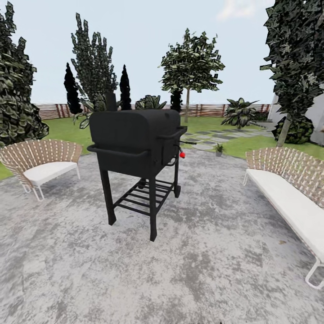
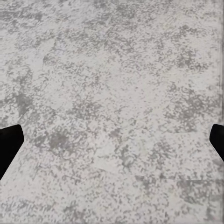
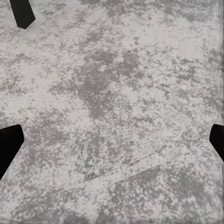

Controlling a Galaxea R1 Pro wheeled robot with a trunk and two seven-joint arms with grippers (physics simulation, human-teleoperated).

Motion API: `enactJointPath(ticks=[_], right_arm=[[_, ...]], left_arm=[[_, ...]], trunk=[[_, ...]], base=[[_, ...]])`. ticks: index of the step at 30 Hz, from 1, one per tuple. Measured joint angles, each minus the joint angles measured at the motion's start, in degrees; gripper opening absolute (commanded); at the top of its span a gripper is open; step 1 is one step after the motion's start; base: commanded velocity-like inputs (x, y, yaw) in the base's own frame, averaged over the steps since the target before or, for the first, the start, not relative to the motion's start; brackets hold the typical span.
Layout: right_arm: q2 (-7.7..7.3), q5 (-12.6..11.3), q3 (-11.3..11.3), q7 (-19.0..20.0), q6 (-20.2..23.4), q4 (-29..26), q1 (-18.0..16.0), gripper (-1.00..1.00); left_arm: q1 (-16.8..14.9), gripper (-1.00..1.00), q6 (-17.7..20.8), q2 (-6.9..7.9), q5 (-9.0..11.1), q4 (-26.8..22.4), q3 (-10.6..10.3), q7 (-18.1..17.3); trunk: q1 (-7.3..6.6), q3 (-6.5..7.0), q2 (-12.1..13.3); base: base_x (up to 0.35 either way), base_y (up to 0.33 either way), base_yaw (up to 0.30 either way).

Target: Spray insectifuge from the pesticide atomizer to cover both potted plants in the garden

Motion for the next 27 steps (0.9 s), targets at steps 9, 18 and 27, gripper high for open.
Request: enactJointPath(ticks=[9, 18, 27], right_arm=[[0.01, 0.2, 0.1, -0.1, -0.1, 0.0, 0.0, 1.00], [0.00, 0.0, 0.0, -0.1, 0.0, 0.0, 0.0, 1.00], [0.00, 0.0, 0.0, -0.1, 0.0, 0.0, 0.0, 1.00]], left_arm=[[0.0, 1.00, 0.0, 0.08, 0.0, 0.0, 0.0, 0.0], [-0.1, 1.00, 0.0, 0.15, 0.1, 0.0, 0.0, 0.0], [-0.1, 1.00, 0.0, 0.17, 0.1, 0.0, 0.1, 0.1]], trunk=[[1.98, -1.62, -3.6], [3.95, -3.24, -7.2], [5.93, -4.85, -10.8]], base=[[0.000, 0.000, -0.019], [0.000, 0.000, -0.092], [0.000, 0.000, -0.261]])
